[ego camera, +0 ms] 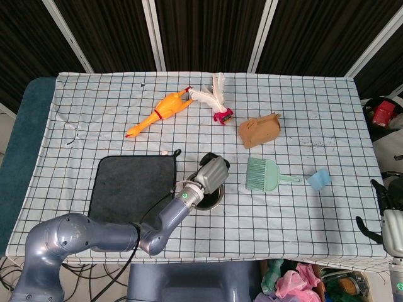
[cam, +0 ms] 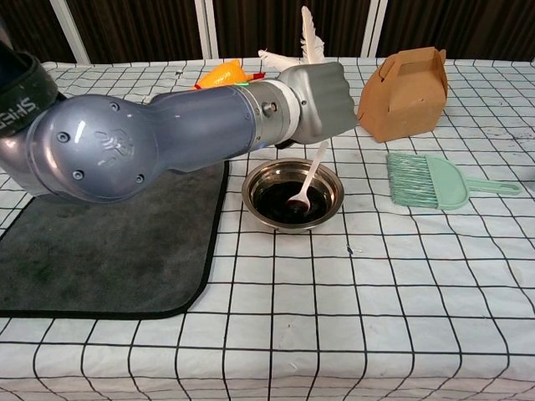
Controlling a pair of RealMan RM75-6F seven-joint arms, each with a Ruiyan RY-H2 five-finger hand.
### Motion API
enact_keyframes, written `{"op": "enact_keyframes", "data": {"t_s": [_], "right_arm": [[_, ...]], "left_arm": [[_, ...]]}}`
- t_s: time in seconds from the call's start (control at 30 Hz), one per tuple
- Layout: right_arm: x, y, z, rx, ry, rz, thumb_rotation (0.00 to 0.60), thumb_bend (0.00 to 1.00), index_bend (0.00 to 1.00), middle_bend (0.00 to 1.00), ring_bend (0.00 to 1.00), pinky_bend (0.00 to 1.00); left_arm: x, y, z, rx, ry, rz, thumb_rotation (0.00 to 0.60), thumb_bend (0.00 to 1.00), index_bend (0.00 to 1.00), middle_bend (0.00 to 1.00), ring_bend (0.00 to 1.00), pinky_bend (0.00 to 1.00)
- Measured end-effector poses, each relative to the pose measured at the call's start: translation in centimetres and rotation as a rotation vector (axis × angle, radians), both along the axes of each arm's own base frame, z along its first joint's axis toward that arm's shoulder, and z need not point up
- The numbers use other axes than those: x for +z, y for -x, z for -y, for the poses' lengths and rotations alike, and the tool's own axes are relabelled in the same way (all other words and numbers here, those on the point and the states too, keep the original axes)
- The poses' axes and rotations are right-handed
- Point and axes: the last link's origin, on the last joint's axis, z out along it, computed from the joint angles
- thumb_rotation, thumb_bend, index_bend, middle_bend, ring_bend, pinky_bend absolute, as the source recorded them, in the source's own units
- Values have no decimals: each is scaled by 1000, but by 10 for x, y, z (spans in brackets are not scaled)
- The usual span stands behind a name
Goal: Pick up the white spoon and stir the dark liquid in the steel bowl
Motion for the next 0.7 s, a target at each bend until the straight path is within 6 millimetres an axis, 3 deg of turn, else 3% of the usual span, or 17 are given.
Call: {"op": "enact_keyframes", "data": {"t_s": [0.1, 0.2, 0.27, 0.4, 0.53, 0.7], "right_arm": [[0, 1, 0, -2, -2, -1, 600, 249, 0, 115, 248, 362], [-1, 2, 0, -6, -5, -3, 600, 249, 0, 115, 248, 362], [-1, 2, 0, -9, -5, -6, 600, 249, 0, 115, 248, 361], [1, 5, 0, -23, -3, -11, 600, 249, 0, 115, 247, 355], [3, 9, 0, -42, -1, -19, 600, 248, 0, 115, 245, 353], [6, 12, 0, -60, 9, -45, 600, 241, 0, 113, 236, 332]], "left_arm": [[7, -3, -1, 5, -12, 25, 600, 309, 256, 775, 758, 818], [22, -7, -2, 14, -38, 66, 600, 280, 278, 630, 564, 628], [36, -9, -4, 25, -66, 102, 600, 278, 279, 518, 427, 497], [72, -5, -6, 65, -139, 181, 600, 277, 278, 332, 259, 352], [121, 14, -2, 121, -230, 267, 600, 276, 229, 238, 175, 288], [175, 56, 19, 229, -243, 389, 600, 264, 160, 208, 169, 269]]}}
